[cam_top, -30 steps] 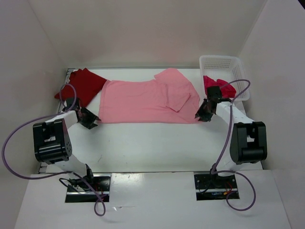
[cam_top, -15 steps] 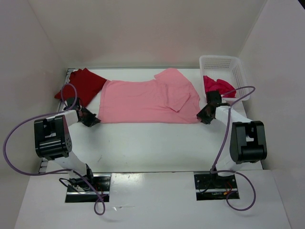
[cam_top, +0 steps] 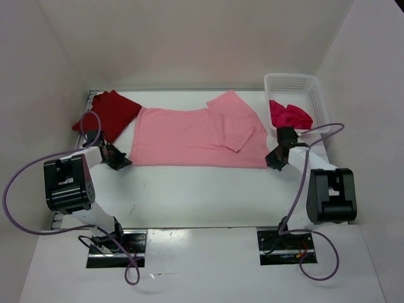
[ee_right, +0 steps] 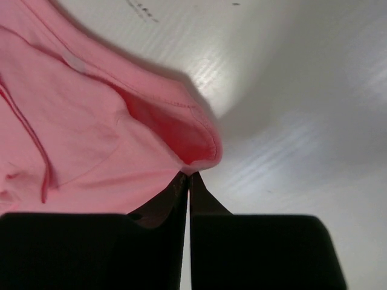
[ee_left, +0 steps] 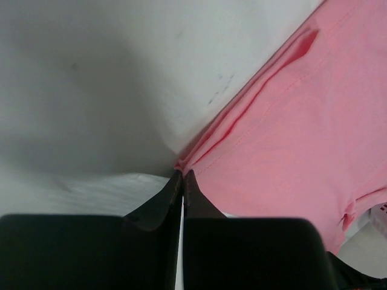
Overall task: Fold and stack the t-shirts
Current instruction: Fold the flattened tshirt in 1/3 of the way
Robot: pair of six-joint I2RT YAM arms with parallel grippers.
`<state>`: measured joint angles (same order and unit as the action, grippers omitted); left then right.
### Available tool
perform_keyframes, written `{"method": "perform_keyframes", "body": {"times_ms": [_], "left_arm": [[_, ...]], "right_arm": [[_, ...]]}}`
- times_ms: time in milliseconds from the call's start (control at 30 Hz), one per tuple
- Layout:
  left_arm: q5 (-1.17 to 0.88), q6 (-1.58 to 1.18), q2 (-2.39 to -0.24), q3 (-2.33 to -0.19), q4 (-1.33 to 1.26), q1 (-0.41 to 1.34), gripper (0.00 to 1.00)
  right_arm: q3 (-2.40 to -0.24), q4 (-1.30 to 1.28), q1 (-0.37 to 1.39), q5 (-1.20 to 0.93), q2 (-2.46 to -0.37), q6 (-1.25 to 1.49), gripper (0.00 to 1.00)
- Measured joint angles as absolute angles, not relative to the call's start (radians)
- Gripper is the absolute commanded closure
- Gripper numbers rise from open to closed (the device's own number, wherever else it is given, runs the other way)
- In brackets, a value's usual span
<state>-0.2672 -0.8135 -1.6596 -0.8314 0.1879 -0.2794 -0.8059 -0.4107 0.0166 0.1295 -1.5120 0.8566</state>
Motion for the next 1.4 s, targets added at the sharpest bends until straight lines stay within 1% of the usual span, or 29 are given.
{"method": "perform_keyframes", "body": {"times_ms": [200, 333, 400, 433, 467, 533, 600, 633, 667, 733, 767, 800, 833, 900, 933, 967, 1000, 1067, 1100, 1133, 1167, 1233, 1300, 1400], "left_arm": [[-0.297, -0.761, -1.558, -0.746, 0.297, -0.353, 1.0], [-0.317, -0.763, -1.466, -0.7, 0.39, -0.372, 1.0], [-0.329, -0.767, -1.41, -0.687, 0.434, -0.373, 0.97], [-0.337, -0.772, -1.375, -0.68, 0.451, -0.373, 0.93], [-0.345, -0.78, -1.343, -0.672, 0.464, -0.374, 0.93], [-0.364, -0.796, -1.277, -0.646, 0.488, -0.38, 0.9], [-0.382, -0.815, -1.226, -0.617, 0.52, -0.384, 0.88], [-0.389, -0.82, -1.211, -0.607, 0.54, -0.384, 0.85], [-0.393, -0.822, -1.197, -0.6, 0.563, -0.384, 0.76], [-0.397, -0.818, -1.187, -0.601, 0.598, -0.384, 0.59], [-0.395, -0.816, -1.185, -0.606, 0.611, -0.385, 0.49], [-0.391, -0.812, -1.186, -0.615, 0.625, -0.385, 0.39], [-0.385, -0.811, -1.186, -0.628, 0.637, -0.385, 0.21], [-0.369, -0.805, -1.187, -0.673, 0.663, -0.385, 0.07], [-0.364, -0.803, -1.188, -0.699, 0.665, -0.385, 0.01], [-0.36, -0.801, -1.189, -0.727, 0.662, -0.385, 0.01], [-0.359, -0.793, -1.19, -0.752, 0.654, -0.385, 0.01], [-0.359, -0.785, -1.19, -0.788, 0.626, -0.377, 0.01], [-0.357, -0.781, -1.191, -0.797, 0.602, -0.368, 0.25], [-0.364, -0.78, -1.193, -0.8, 0.576, -0.352, 0.42], [-0.369, -0.773, -1.196, -0.8, 0.553, -0.333, 0.59], [-0.373, -0.761, -1.206, -0.799, 0.503, -0.258, 0.83], [-0.36, -0.763, -1.213, -0.798, 0.463, -0.156, 0.87], [-0.342, -0.767, -1.235, -0.798, 0.407, -0.001, 0.87]], "right_arm": [[-0.758, -0.518, -0.063, 0.059, -1.339, 0.859, 0.98], [-0.769, -0.599, -0.064, 0.018, -1.303, 0.855, 0.97], [-0.775, -0.64, -0.066, 0.002, -1.298, 0.85, 0.97], [-0.775, -0.663, -0.066, -0.009, -1.289, 0.847, 0.97], [-0.777, -0.688, -0.067, -0.017, -1.277, 0.845, 0.97], [-0.782, -0.731, -0.068, -0.028, -1.246, 0.84, 0.97], [-0.789, -0.778, -0.068, -0.038, -1.207, 0.837, 0.93], [-0.794, -0.797, -0.068, -0.04, -1.195, 0.836, 0.9], [-0.802, -0.818, -0.069, -0.041, -1.183, 0.832, 0.77], [-0.821, -0.851, -0.07, -0.041, -1.175, 0.822, 0.64], [-0.834, -0.865, -0.07, -0.041, -1.174, 0.813, 0.53], [-0.846, -0.877, -0.07, -0.039, -1.174, 0.807, 0.49], [-0.861, -0.89, -0.07, -0.033, -1.174, 0.795, 0.47], [-0.896, -0.913, -0.07, -0.018, -1.174, 0.773, 0.41], [-0.915, -0.918, -0.068, -0.012, -1.175, 0.763, 0.41], [-0.937, -0.919, -0.062, -0.006, -1.175, 0.75, 0.43], [-0.958, -0.917, -0.056, -0.002, -1.177, 0.737, 0.56], [-0.987, -0.899, -0.035, -0.008, -1.191, 0.709, 0.76], [-0.99, -0.879, -0.021, -0.018, -1.203, 0.698, 0.92], [-0.989, -0.861, -0.006, -0.036, -1.217, 0.685, 0.97], [-0.986, -0.841, 0.013, -0.057, -1.238, 0.685, 1.0], [-0.958, -0.777, 0.062, -0.089, -1.285, 0.686, 1.0], [-0.921, -0.72, 0.122, -0.111, -1.344, 0.691, 1.0], [-0.871, -0.64, 0.192, -0.13, -1.431, 0.702, 1.0]]}}
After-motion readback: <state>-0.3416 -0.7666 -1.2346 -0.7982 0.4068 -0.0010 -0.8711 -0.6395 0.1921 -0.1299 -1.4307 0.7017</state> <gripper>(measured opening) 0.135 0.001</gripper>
